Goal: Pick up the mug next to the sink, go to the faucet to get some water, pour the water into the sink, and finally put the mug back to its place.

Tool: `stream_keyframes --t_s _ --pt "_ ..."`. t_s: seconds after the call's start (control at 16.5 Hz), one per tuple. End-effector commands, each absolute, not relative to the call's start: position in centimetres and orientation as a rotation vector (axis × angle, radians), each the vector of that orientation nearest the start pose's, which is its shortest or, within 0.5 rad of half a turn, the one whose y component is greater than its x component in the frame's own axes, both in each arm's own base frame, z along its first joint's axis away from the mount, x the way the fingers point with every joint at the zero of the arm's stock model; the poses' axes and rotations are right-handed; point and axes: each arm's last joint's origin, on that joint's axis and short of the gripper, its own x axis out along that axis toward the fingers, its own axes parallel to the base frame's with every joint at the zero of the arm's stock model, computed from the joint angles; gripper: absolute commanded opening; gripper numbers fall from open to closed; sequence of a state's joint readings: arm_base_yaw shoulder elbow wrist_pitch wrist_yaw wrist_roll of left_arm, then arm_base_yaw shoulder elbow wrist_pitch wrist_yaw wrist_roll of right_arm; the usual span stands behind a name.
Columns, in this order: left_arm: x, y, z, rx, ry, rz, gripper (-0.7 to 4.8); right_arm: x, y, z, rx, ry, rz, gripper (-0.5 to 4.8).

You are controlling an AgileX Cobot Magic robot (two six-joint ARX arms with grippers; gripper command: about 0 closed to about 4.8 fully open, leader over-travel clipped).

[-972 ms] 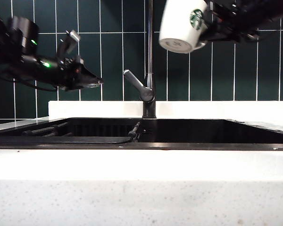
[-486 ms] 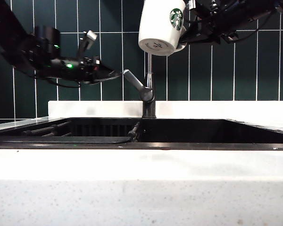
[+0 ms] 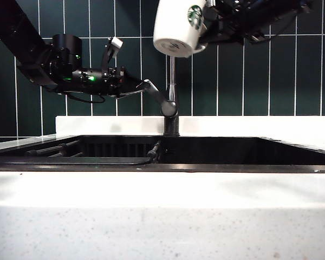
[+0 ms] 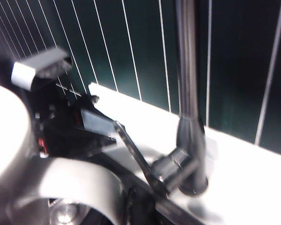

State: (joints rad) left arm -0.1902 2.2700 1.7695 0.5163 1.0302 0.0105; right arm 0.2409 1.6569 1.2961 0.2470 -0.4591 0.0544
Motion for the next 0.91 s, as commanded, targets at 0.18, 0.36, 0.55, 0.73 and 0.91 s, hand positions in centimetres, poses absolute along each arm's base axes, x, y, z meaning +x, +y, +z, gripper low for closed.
stream_keyframes --t_s 0.18,0.36,0.55,0.73,0.91 --pt "49.65 -13.52 25.36 0.033 -0.09 -1.287 1.24 37.62 11.48 34.22 0.044 0.074 0.738 -0.01" --pt "49.41 -13.57 25.47 0.009 -0.069 -1.361 1.24 37.61 11.46 34.04 0.013 0.081 0.739 -0.01" --pt "49.26 -13.61 25.47 -0.038 -0.024 -1.412 1.24 37.61 11.46 33.98 0.006 0.084 0.738 -0.01" --pt "49.41 -13.58 25.47 -0.031 -0.037 -1.361 1.24 37.62 11.45 33.98 0.001 0.083 0.735 -0.01" --pt "49.69 -13.51 25.5 -0.005 -0.068 -1.259 1.24 37.62 11.45 33.98 -0.028 0.072 0.736 -0.01"
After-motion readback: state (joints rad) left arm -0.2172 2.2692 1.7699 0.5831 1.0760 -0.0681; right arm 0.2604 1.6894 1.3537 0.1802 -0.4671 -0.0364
